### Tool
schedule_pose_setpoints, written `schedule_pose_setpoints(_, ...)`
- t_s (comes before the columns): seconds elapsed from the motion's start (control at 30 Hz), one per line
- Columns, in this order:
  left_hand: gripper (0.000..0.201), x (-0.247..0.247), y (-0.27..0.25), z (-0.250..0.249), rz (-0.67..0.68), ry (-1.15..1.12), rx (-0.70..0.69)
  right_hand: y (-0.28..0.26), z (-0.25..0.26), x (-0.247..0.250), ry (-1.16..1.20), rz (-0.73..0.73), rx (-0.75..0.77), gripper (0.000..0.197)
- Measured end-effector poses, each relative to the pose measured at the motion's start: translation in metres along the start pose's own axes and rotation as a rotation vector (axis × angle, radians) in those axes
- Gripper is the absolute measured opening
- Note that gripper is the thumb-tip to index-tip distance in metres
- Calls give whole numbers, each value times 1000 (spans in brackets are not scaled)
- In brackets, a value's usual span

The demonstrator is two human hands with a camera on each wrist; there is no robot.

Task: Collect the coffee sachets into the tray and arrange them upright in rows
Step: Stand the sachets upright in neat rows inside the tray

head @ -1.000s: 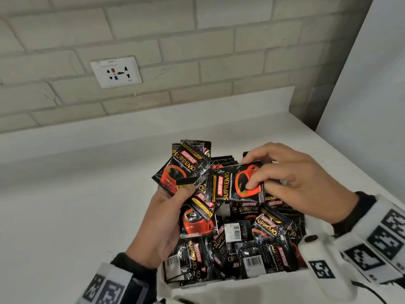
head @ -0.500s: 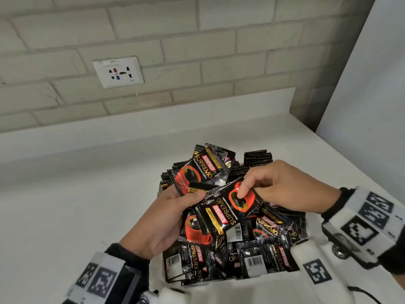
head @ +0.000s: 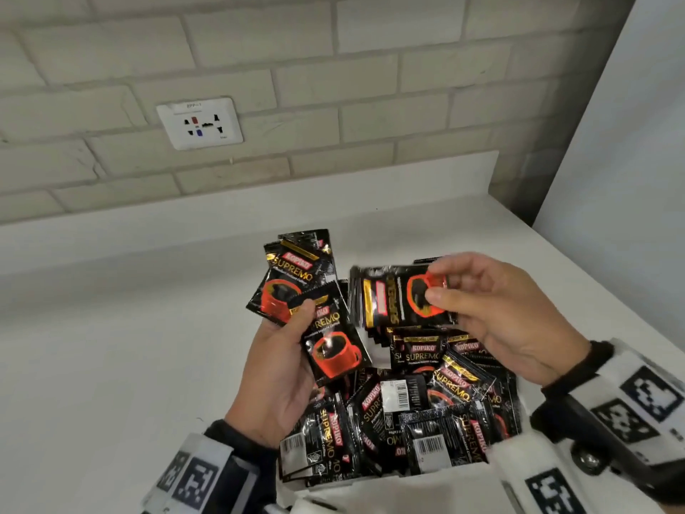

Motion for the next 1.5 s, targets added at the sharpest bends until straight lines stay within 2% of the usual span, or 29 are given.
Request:
schedule_pose_setpoints(0.1,24,-6,-1,0,-12,-36,-60,-5,-5,-14,362,-24,39,48)
schedule_pose_setpoints(0.17,26,-14,-3,1,2,-62,-102,-5,-16,-25,453,-44,7,47)
schedule_pose_setpoints(0.3,28,-30,-7,0,65,-77,-188,0,-36,-40,308,-120,-49,31)
schedule_pose_setpoints(0.43,27,-39,-10,4,95,-62,-248,4,-45,-48,46,-211,20,29)
schedule_pose_setpoints(0.57,28,-42,-11,11,140,-64,-255,6,-51,-48,-15,-265,55,32)
schedule_pose_setpoints(0.67,34,-41,-11,13,136,9,-256,5,-51,-49,-128,-236,83,41)
schedule_pose_setpoints(0.8,27,-33,-5,11,70,35,-251,0,-48,-49,-302,-110,93,37)
schedule_pose_setpoints(0.87,26,-29,-3,9,73,29,-240,0,-43,-44,-474,-81,61,34)
schedule_pose_setpoints(0.93,26,-25,-2,8,79,30,-223,1,-37,-37,-603,-81,43,42)
schedule_pose_setpoints(1.1,21,-30,-5,14,152,92,-158,16,-25,-32,-439,-48,-6,62)
schedule_pose_setpoints(1.17,20,-33,-5,16,160,61,-128,23,-27,-33,-393,-15,-15,60)
schedule_pose_setpoints(1.27,18,-32,-4,15,133,1,-95,27,-35,-29,-362,-40,-52,58)
schedule_pose_setpoints(1.4,19,-27,-2,9,97,-34,-136,28,-39,-24,-228,-91,-82,56)
schedule_pose_setpoints(1.5,19,-27,0,7,65,-36,-172,22,-38,-29,-225,21,-106,42)
Point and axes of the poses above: each hand's wrist, its own y-axis towards the middle knuckle, its own x-axis out of the back of the hand, z = x × y, the point moved 2 cm from there along y, towards the middle knuckle, and after that the axes turned 6 degrees about z, right-handed, at the moved point
